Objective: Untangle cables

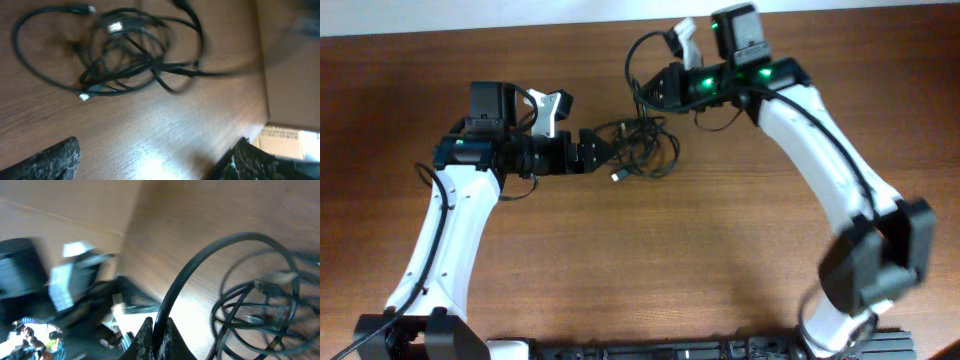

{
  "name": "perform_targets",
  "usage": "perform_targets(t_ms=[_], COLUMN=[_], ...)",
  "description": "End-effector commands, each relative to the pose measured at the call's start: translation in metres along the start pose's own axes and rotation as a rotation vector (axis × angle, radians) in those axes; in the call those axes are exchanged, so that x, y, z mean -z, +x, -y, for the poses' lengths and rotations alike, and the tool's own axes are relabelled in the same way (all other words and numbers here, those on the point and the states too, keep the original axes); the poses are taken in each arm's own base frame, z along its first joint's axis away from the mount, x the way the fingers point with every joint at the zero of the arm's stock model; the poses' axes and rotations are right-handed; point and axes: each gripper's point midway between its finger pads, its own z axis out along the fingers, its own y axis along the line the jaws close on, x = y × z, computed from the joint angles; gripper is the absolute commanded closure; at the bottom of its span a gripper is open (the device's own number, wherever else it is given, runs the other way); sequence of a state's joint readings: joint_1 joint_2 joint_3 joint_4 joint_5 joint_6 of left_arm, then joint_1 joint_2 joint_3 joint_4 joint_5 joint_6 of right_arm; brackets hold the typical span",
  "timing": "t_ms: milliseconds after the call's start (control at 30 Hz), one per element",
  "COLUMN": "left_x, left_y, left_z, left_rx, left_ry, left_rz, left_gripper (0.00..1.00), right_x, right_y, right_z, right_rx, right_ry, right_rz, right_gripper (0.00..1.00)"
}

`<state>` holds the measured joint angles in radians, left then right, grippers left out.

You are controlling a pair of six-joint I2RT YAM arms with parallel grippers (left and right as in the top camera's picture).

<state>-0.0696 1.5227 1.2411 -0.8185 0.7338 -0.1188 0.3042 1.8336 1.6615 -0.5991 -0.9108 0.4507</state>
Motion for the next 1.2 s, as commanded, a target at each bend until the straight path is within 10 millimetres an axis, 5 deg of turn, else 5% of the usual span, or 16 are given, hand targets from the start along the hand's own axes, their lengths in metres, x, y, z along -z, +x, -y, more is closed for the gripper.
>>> perform_targets(t_ms=[0,200,267,300,367,433,467,500,600,733,833,933,1033,1067,1100,1167], left_x=[0.001,0.001,0.001,0.001,0.001,0.001,0.001,0.001,0.001,0.001,0.001,0.001,0.001,0.001,0.001,0.001], left_y=[-0.004,-0.005,-0.004,-0.004,-0.003,-0.003,-0.003,-0.003,-0.005,-0.005,-0.005,-0.005,-0.005,-0.005,-0.005,-0.006], left_z=[-0.006,-0.01,-0.01,-0.01,-0.01,-0.01,-0.01,-0.01,-0.01,-0.01,-0.01,-0.01,-0.01,-0.01,-0.01,-0.017], left_rx=[0.062,0.063,0.064,0.065,0.068,0.068,0.068,0.068,0.061,0.061,0.062,0.062,0.062,0.062,0.062,0.061], left_ry=[-0.044,-0.066,-0.066,-0.067,-0.067,-0.068,-0.067,-0.066,-0.065,-0.065,-0.066,-0.065,-0.066,-0.066,-0.067,-0.11], left_rz=[0.013,0.016,0.015,0.013,0.01,0.011,0.01,0.011,0.02,0.019,0.018,0.018,0.018,0.018,0.018,0.025], left_gripper=[0.01,0.01,0.01,0.01,0.01,0.01,0.01,0.01,0.01,0.01,0.01,0.01,0.01,0.01,0.01,0.01], right_x=[0.041,0.091,0.099,0.094,0.074,0.071,0.067,0.058,0.047,0.082,0.097,0.071,0.048,0.05,0.052,0.049], right_y=[-0.004,-0.018,-0.03,-0.034,-0.042,-0.026,-0.017,-0.009,-0.004,-0.026,-0.036,-0.035,-0.02,-0.014,-0.008,-0.005], right_z=[-0.069,-0.173,-0.183,-0.172,-0.1,-0.005,0.007,0.001,-0.06,-0.169,-0.194,-0.148,-0.034,-0.013,0.001,-0.001], right_rx=[0.057,0.214,0.273,0.258,0.02,-0.247,-0.287,-0.285,-0.103,-0.003,0.111,-0.002,-0.389,-0.447,-0.485,-0.488], right_ry=[-0.094,-0.4,-0.418,-0.379,-0.095,0.302,0.335,0.276,-0.051,-0.491,-0.554,-0.407,0.059,0.163,0.235,0.232], right_rz=[0.063,0.135,0.199,0.214,0.271,0.304,0.269,0.204,0.075,0.021,0.087,0.097,0.177,0.199,0.209,0.194], right_gripper=[0.96,0.96,0.96,0.96,0.96,0.96,0.96,0.96,0.96,0.96,0.96,0.96,0.96,0.96,0.96,0.96])
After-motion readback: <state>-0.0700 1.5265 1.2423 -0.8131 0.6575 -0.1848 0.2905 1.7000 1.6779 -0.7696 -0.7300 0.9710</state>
